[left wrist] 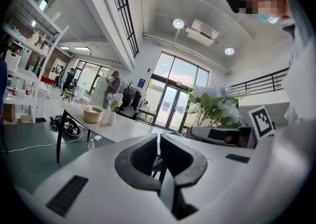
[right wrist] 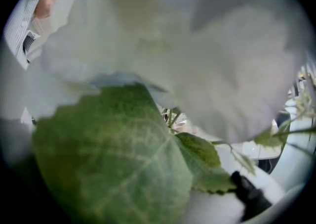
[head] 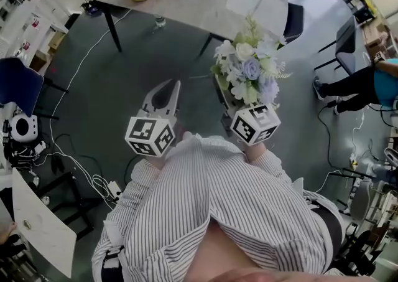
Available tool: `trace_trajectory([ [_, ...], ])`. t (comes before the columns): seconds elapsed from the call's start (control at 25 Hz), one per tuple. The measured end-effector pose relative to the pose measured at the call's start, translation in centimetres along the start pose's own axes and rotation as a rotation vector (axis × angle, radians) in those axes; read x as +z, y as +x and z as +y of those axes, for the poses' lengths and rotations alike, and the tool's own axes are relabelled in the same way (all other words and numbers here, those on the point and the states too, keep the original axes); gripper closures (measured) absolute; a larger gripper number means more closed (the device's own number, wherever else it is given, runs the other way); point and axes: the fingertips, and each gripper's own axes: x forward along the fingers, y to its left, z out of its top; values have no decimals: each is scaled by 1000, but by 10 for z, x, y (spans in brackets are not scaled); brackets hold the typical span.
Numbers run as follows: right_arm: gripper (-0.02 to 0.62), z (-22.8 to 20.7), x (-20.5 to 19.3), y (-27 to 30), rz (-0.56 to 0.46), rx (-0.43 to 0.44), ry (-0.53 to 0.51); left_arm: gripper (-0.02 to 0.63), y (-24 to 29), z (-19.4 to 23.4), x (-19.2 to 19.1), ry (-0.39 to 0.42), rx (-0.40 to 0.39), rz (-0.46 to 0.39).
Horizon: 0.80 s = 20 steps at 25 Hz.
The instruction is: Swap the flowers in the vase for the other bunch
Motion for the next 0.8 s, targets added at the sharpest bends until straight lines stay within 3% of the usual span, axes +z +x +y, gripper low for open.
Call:
trace_trajectory([
  [0.28, 565, -7, -8, 29, 34, -5, 15, 580, 16, 21, -4, -30, -30, 31],
  [0.8, 565, -42, 0, 89, 34, 9, 64, 580, 63, 65, 8, -26, 0, 61],
])
